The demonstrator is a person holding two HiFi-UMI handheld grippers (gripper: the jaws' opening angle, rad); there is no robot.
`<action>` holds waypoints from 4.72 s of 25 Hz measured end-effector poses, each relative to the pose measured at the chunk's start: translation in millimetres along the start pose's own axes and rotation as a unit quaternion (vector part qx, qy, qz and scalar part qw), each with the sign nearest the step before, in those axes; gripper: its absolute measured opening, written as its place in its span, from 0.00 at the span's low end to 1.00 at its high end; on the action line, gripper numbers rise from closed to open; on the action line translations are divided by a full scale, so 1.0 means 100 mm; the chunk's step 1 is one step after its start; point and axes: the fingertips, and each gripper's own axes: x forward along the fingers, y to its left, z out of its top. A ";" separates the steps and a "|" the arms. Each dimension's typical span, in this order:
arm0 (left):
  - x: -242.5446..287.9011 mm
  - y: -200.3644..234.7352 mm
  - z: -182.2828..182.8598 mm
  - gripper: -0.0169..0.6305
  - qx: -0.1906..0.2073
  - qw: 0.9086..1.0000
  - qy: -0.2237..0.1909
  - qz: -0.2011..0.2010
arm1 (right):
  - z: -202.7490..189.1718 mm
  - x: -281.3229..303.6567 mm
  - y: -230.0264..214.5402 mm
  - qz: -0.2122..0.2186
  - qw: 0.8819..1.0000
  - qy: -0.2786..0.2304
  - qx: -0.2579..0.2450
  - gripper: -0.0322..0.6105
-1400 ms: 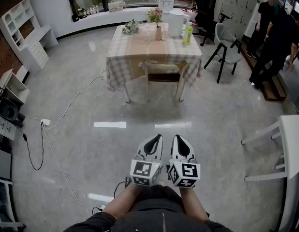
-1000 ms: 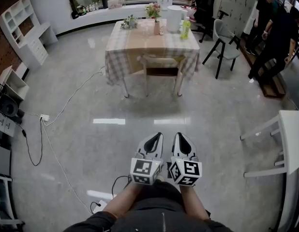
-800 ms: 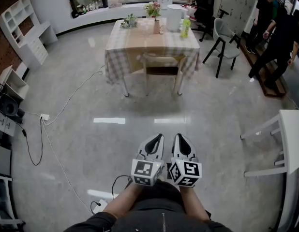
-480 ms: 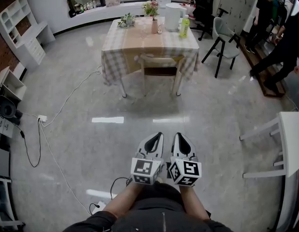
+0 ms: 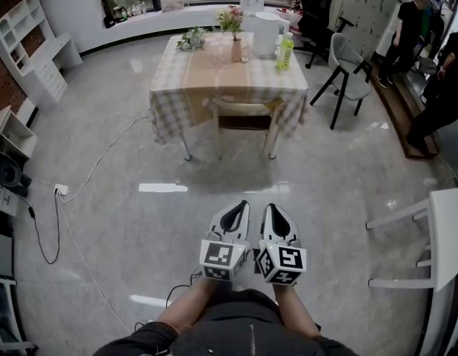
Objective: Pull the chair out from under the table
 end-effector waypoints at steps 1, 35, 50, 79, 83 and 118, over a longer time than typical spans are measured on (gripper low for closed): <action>0.07 0.04 0.03 0.04 0.000 1.000 0.001 0.001 | 0.03 0.07 -0.02 0.000 1.000 0.000 0.000 0.07; 1.76 1.21 0.44 0.04 0.048 0.998 0.018 -0.039 | 0.43 2.02 -0.32 -0.046 0.999 0.006 -0.001 0.07; 1.85 1.23 0.40 0.04 0.015 0.998 0.024 -0.058 | 0.46 2.07 -0.41 -0.072 0.997 0.002 0.006 0.07; 2.67 1.79 0.51 0.04 0.013 0.999 0.039 -0.016 | 0.64 3.09 -0.67 -0.052 0.998 0.025 -0.006 0.07; 2.89 1.94 0.55 0.04 0.008 0.999 0.048 0.003 | 0.75 3.38 -0.73 -0.035 0.999 0.029 -0.011 0.07; 4.66 2.29 0.99 0.04 0.066 0.997 0.023 0.043 | 1.44 5.03 -1.52 0.055 0.997 -0.001 -0.047 0.07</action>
